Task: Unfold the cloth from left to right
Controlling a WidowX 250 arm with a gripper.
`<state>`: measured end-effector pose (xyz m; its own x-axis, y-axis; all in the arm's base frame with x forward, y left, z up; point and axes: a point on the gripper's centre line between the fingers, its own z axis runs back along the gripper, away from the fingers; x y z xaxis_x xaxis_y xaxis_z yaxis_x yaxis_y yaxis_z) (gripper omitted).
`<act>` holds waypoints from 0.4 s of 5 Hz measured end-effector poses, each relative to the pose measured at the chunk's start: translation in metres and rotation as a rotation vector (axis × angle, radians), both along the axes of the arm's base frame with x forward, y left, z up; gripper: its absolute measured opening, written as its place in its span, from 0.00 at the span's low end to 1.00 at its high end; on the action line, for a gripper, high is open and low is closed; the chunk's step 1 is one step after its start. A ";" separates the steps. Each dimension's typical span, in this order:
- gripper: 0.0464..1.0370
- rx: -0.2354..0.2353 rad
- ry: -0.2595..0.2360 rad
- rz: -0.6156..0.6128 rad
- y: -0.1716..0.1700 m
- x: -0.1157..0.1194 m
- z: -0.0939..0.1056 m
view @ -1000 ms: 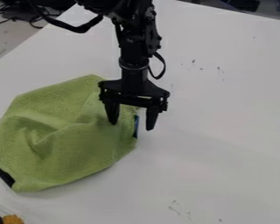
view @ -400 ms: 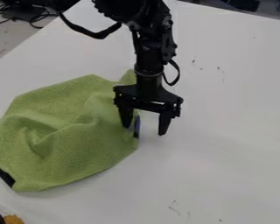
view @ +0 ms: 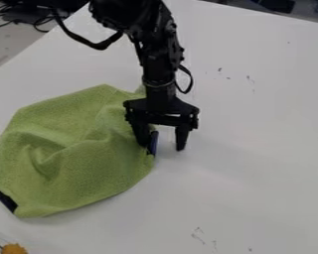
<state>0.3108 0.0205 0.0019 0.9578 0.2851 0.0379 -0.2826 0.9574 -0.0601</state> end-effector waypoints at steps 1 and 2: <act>0.64 -0.014 0.000 0.006 0.005 0.001 -0.001; 0.35 -0.020 -0.014 0.013 0.011 0.003 -0.001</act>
